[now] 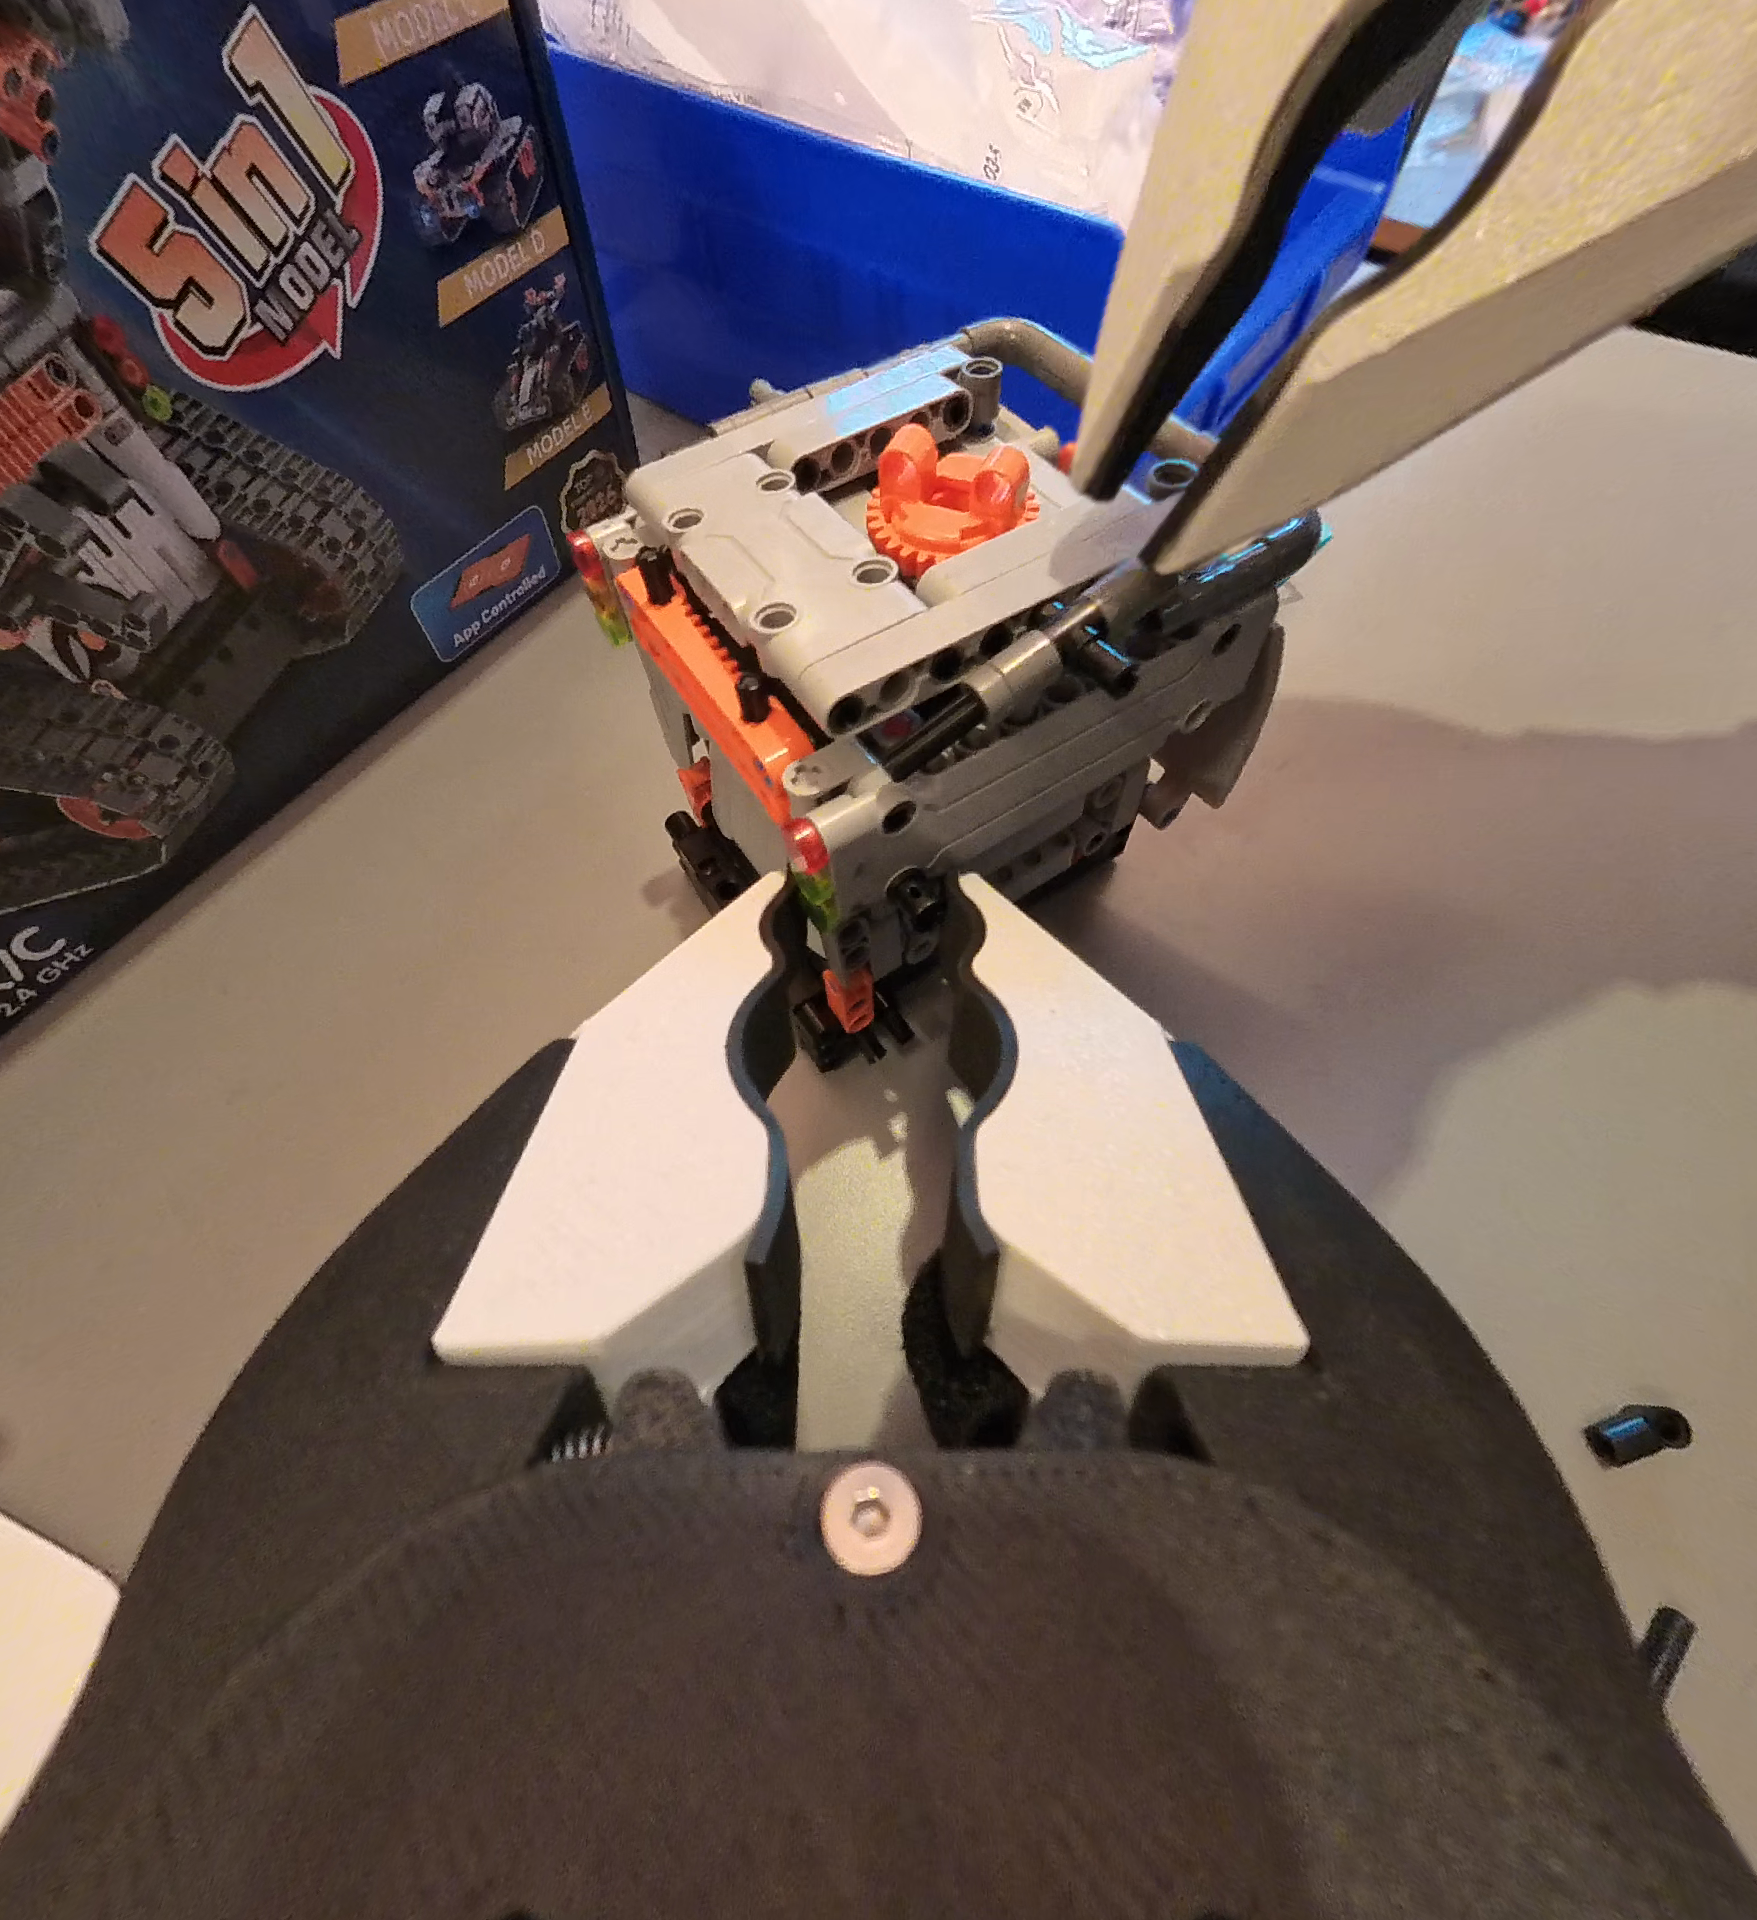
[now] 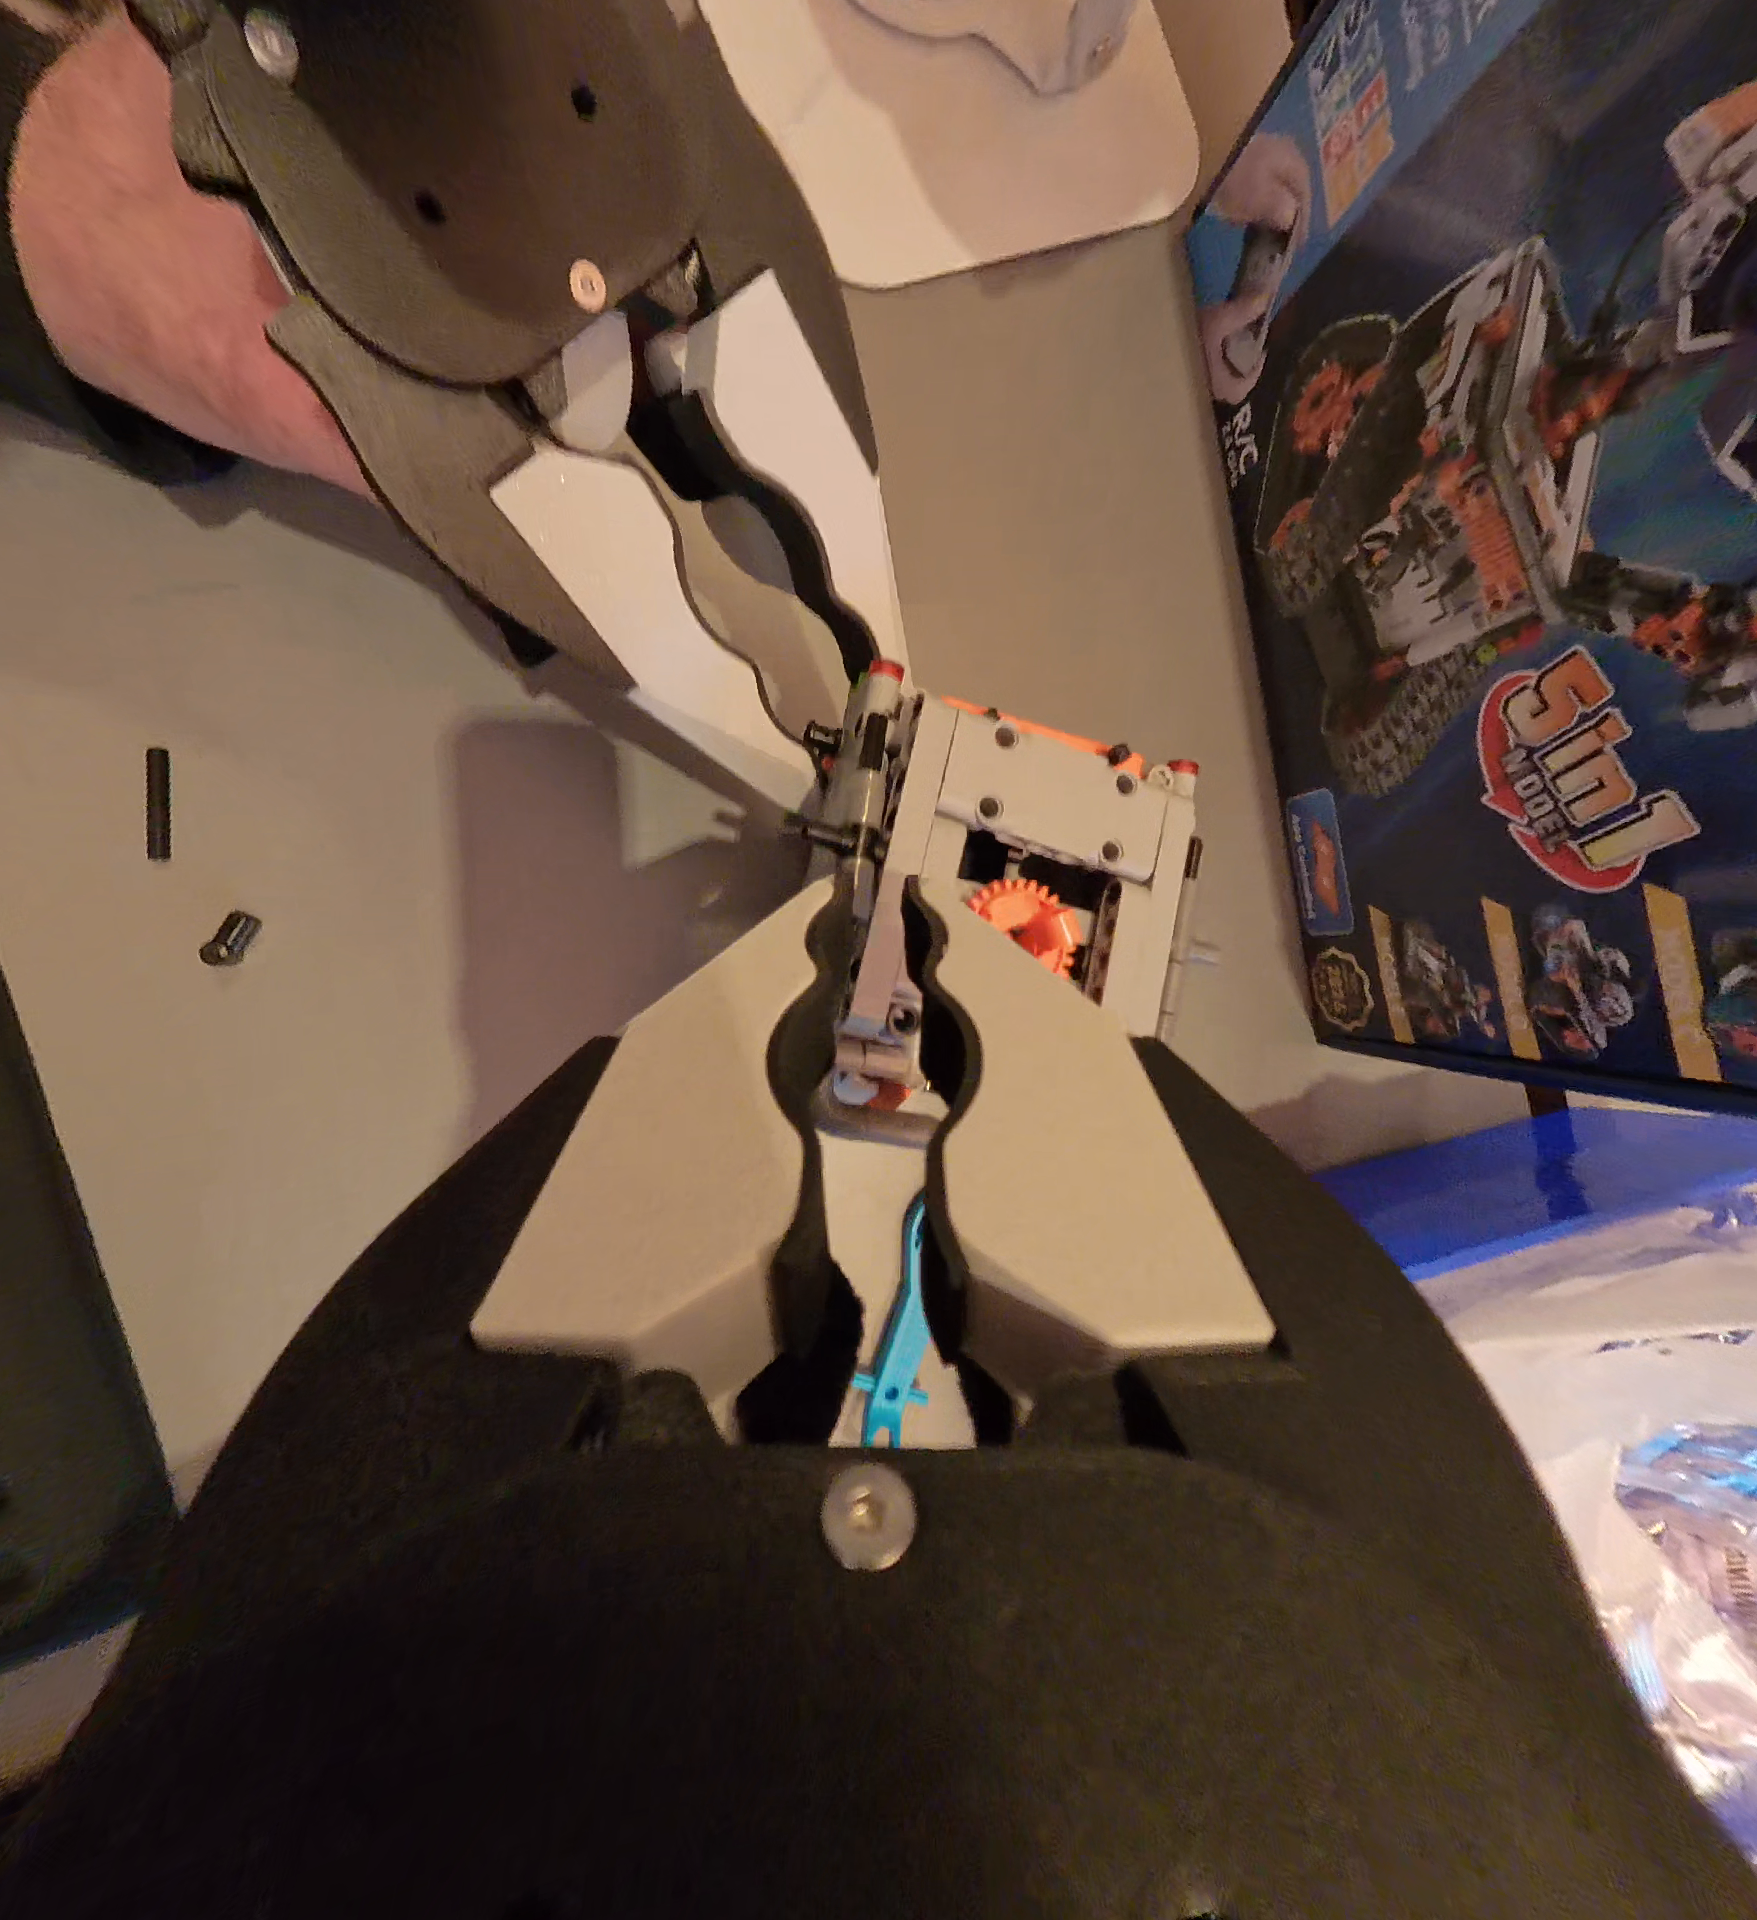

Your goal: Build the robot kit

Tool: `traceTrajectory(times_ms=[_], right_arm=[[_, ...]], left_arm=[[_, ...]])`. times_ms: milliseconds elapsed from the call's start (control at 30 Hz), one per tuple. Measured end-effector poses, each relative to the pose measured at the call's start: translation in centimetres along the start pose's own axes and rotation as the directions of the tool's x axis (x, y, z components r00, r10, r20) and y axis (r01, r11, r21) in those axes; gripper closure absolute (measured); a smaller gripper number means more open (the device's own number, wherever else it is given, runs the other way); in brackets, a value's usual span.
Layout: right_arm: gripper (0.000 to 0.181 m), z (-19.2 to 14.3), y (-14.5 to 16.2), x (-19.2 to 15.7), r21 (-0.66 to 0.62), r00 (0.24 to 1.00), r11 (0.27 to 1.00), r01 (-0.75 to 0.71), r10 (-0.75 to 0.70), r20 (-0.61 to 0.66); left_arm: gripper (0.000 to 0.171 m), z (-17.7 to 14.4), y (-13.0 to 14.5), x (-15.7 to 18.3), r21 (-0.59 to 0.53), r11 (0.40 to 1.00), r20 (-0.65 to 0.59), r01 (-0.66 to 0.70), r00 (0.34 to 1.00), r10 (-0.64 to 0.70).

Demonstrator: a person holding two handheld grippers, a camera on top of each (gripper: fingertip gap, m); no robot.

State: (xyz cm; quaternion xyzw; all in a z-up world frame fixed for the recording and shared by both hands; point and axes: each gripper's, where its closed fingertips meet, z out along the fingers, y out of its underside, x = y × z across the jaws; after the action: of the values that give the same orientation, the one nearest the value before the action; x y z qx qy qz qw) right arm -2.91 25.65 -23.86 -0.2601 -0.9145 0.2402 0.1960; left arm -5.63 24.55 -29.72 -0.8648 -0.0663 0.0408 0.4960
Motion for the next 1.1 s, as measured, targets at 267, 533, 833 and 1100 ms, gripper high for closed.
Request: traceTrajectory(times_ms=[267, 533, 833, 1100], right_arm=[[0.175, 0.4, 0.6, -0.3, -0.047, 0.997, 0.997, 0.062, -0.064, -0.045], [0.178, 0.5, 0.8, -0.5, -0.156, 0.986, 0.978, 0.139, -0.152, -0.074], [0.177, 0.5, 0.9, -0.6, -0.195, 0.976, 0.965, 0.177, -0.197, -0.090], [0.177, 0.4, 1.2, -0.5, -0.213, 0.960, 0.952, 0.222, -0.252, -0.124]], left_arm=[[0.150, 0.0, -0.1, 0.0, 0.002, 1.000, 0.008, -0.002, 1.000, 0.002], [0.151, 0.0, 0.1, -0.1, -0.002, 1.000, 0.007, 0.007, 1.000, -0.007], [0.151, 0.1, 0.1, 0.0, 0.003, 1.000, -0.008, 0.021, 1.000, -0.021], [0.151, 0.1, 0.1, 0.1, -0.005, 1.000, 0.001, 0.001, 1.000, -0.001]])
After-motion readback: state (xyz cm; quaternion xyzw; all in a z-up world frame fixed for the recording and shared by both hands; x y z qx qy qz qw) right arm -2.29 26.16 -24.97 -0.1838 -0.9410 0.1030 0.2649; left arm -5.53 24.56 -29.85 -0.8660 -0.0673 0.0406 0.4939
